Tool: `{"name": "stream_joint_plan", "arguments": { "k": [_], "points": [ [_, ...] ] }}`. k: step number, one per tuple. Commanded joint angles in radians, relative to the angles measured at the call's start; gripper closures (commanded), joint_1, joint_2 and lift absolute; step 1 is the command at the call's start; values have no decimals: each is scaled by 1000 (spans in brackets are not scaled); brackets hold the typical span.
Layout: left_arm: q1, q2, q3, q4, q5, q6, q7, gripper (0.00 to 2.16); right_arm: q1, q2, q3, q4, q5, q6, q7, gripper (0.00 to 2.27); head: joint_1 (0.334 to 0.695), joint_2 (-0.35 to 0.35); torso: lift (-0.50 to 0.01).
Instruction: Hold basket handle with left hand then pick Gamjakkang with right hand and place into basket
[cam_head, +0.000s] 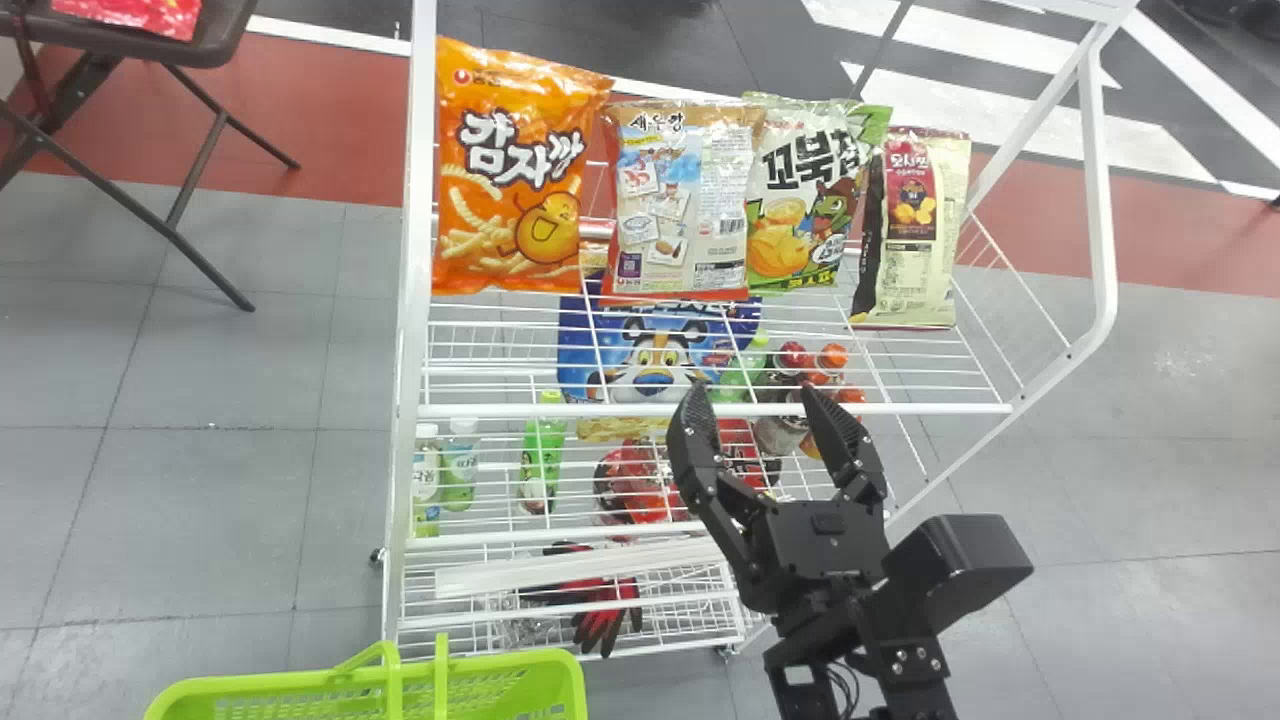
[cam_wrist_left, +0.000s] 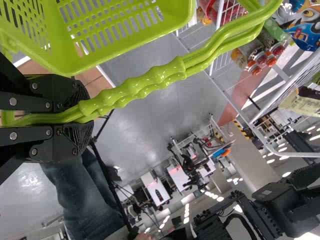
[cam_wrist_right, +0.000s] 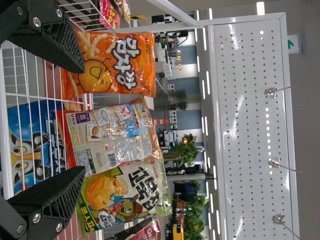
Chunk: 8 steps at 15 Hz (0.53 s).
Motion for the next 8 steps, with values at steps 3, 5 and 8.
{"name": "stream_joint_plan", "arguments": {
  "k": [3,5,8],
  "points": [
    [0,0,0,0,-1,0,0,2135,-7,4,0,3,0,0,0,127,695,-350,-19],
    [0,-2,0,-2,-3,0,0,2135,-8,4,-2,3,0,0,0,127,695,-350,-19],
    [0,-2,-2,-2,-6,0,1,2135,-11,4,-9,6,-10,0,0,127,695,-350,-19]
  ]
}}
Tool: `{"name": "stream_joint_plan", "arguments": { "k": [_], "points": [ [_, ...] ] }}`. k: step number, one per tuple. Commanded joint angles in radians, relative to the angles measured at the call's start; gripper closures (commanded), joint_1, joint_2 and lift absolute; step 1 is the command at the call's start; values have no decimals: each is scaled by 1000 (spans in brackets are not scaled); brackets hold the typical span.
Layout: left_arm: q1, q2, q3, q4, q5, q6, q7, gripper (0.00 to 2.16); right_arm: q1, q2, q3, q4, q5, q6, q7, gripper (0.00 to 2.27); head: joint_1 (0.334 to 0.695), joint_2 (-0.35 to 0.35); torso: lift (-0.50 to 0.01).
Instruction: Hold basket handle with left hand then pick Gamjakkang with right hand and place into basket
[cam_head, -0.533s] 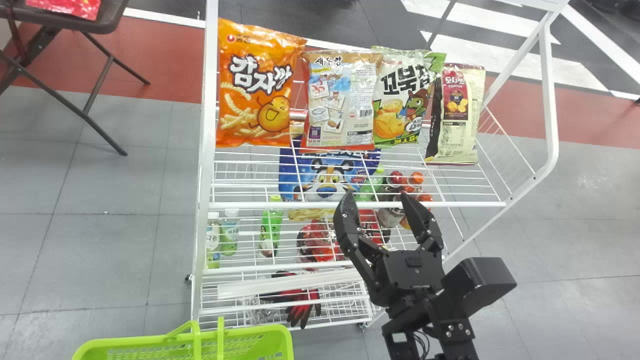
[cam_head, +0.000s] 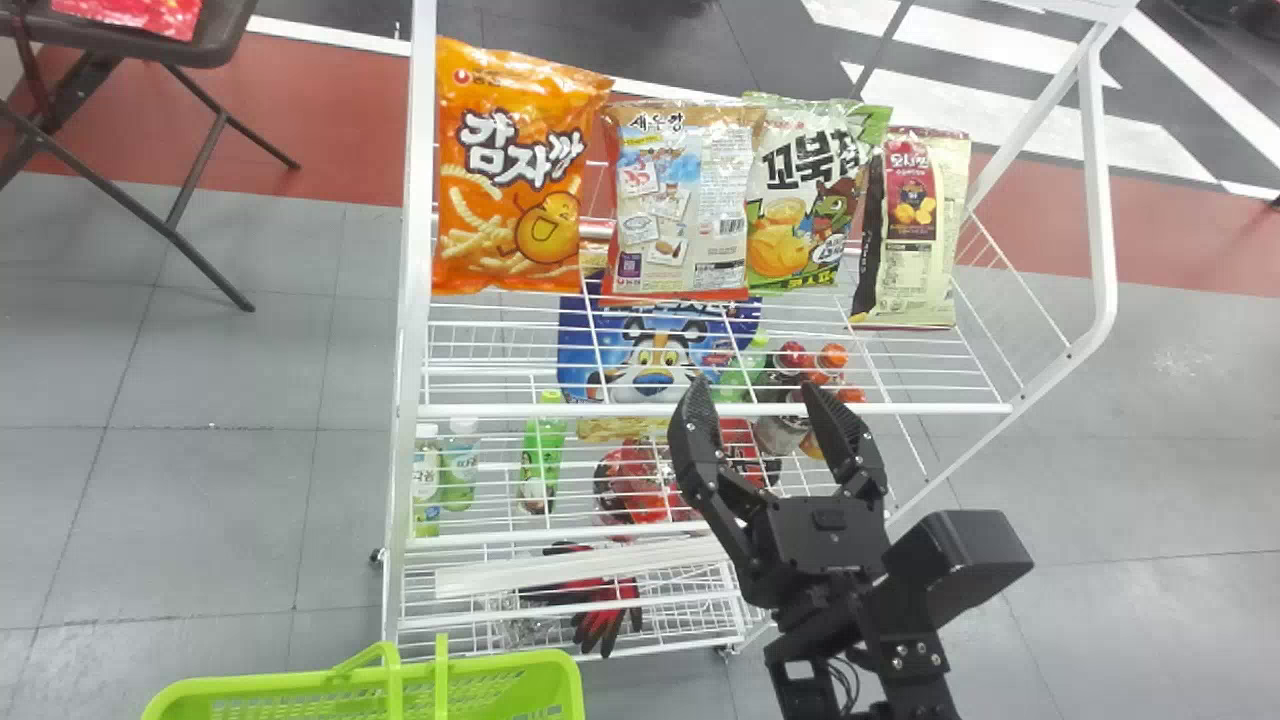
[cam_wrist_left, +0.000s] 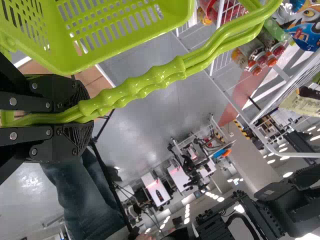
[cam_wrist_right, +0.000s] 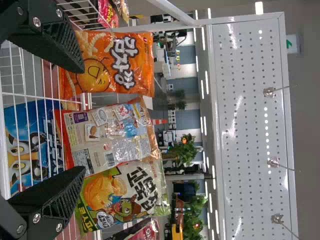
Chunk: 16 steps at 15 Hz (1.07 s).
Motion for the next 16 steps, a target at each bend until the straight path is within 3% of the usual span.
{"name": "stream_joint_plan", "arguments": {
  "k": [1,5,16],
  "points": [
    [0,0,-2,-1,-1,0,0,2135,-5,4,-5,5,-7,0,0,127,695,-350,-19],
    [0,-2,-3,-1,-9,3,3,2135,-88,4,-13,38,1,49,17,124,695,-350,-19],
    [0,-31,-9,15,-60,15,24,2135,-508,4,-16,287,15,387,94,127,695,-350,-19]
  ]
}}
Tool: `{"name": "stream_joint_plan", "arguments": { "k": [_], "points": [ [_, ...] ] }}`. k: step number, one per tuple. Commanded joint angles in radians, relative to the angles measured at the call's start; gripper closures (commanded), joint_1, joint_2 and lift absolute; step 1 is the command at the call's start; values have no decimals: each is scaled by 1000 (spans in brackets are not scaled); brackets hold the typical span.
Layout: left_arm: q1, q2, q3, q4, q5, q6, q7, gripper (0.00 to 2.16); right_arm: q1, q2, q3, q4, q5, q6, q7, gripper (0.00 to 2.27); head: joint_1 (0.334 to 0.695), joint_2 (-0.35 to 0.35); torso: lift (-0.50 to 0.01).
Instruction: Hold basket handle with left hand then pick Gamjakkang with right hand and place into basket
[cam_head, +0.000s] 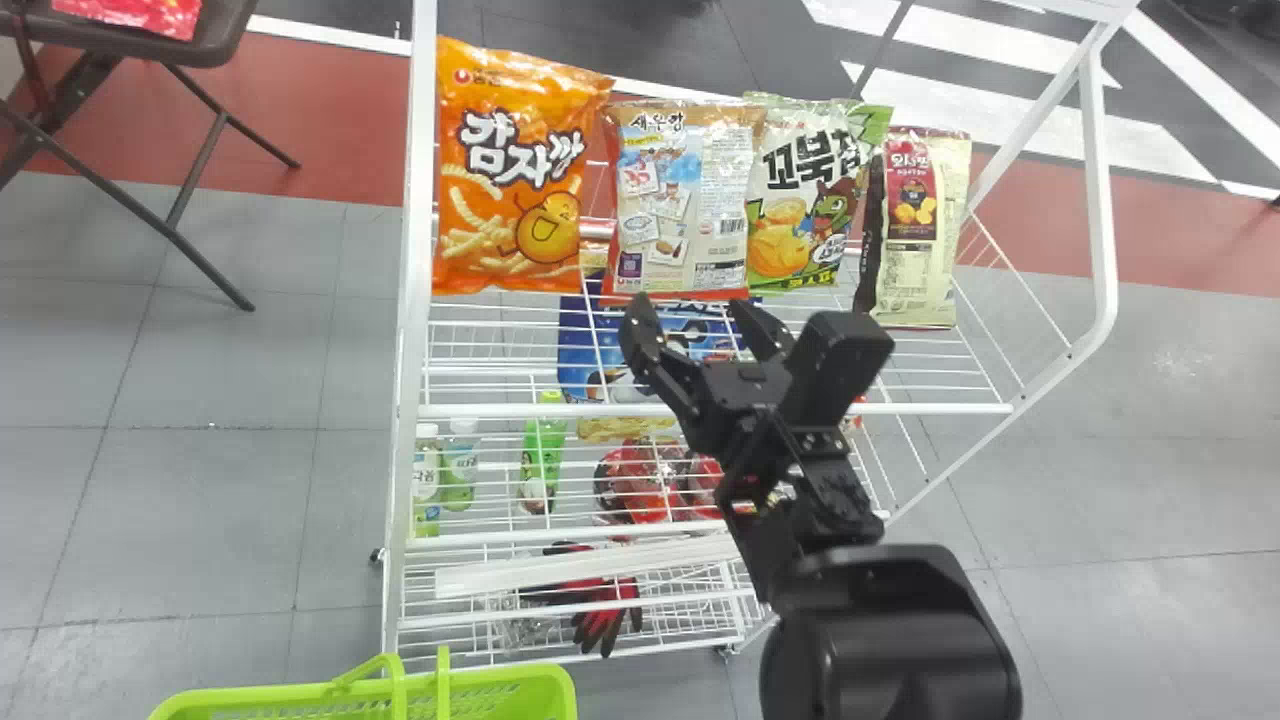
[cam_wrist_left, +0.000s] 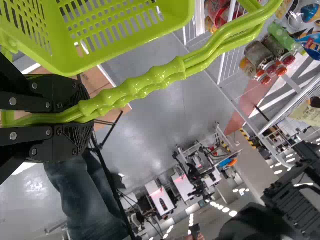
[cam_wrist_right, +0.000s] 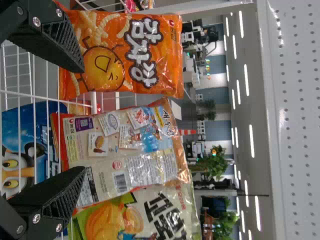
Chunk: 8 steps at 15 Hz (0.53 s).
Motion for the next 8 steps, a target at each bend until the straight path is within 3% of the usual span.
{"name": "stream_joint_plan", "arguments": {
  "k": [1,8],
  "points": [
    [0,-9,-3,3,-13,2,0,2135,-73,4,17,72,1,11,10,127,695,-350,-19],
    [2,-21,-9,9,-38,11,8,2135,-261,4,89,286,28,-29,53,127,695,-336,-19]
  ]
}}
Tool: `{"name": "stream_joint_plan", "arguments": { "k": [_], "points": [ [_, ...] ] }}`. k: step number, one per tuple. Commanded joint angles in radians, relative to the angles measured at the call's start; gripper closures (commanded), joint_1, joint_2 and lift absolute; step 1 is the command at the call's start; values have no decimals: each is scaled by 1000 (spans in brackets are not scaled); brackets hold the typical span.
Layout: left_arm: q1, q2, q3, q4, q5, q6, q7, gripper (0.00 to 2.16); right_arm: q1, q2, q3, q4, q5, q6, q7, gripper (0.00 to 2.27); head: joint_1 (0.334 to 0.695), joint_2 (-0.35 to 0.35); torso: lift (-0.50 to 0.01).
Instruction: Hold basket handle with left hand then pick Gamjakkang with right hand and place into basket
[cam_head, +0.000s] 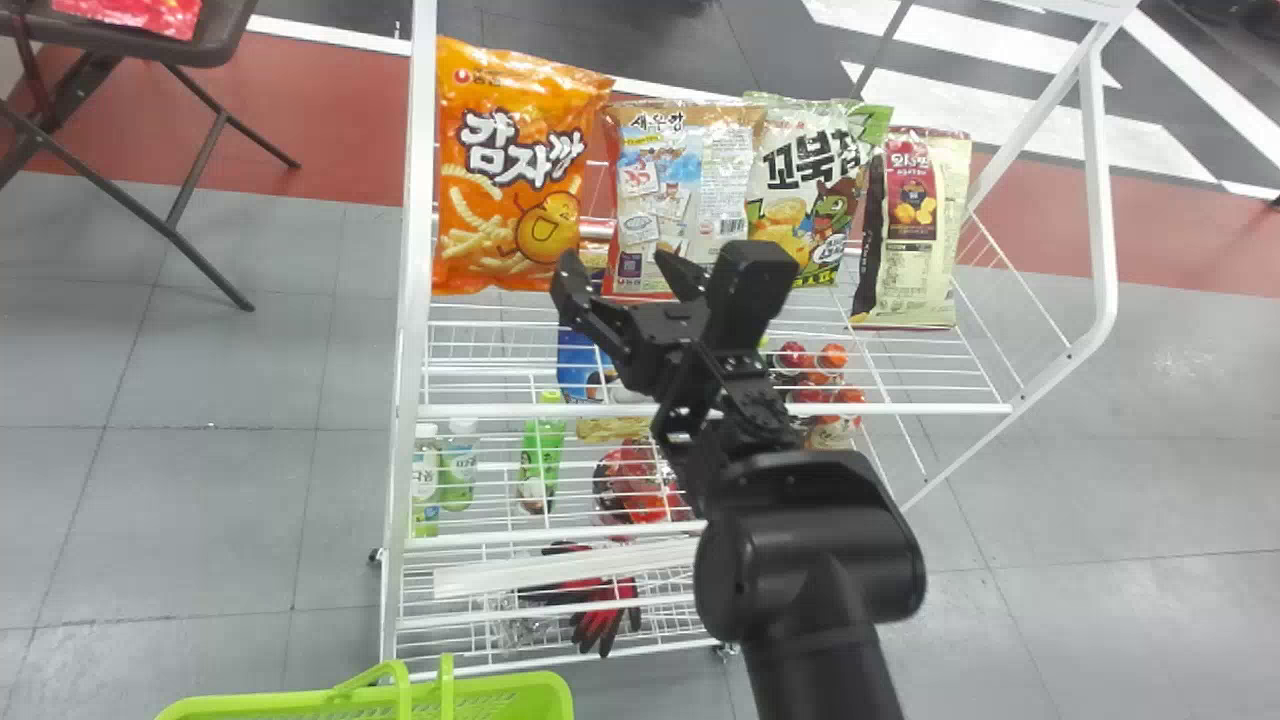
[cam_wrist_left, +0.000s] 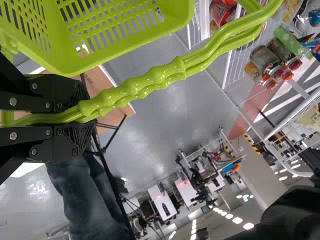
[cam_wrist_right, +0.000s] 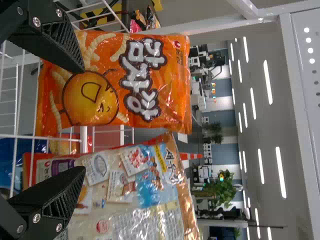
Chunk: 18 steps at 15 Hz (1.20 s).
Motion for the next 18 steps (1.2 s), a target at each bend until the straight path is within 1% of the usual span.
{"name": "stream_joint_plan", "arguments": {
  "k": [1,2,7,12,16,17,18],
  "points": [
    [-1,-2,-3,5,-8,6,1,2135,-72,4,24,80,12,-23,13,127,695,-325,-19],
    [-3,-2,-4,7,-9,12,4,2135,-99,4,32,112,32,-35,13,127,695,-299,-19],
    [-11,-2,-9,21,-20,15,11,2135,-218,4,55,247,58,-66,17,130,695,-258,-19],
    [-20,-8,-9,45,-20,-6,12,2135,-285,4,56,330,55,-69,54,154,695,-235,-19],
    [-32,-9,-18,59,-20,-12,12,2135,-334,4,61,402,29,-57,103,181,695,-221,-19],
    [-35,-9,-20,60,-20,-12,12,2135,-340,4,64,410,14,-48,116,218,695,-218,-19],
    [-38,-9,-20,65,-20,-12,12,2135,-343,4,66,410,9,-26,143,350,695,-215,-19]
  ]
}}
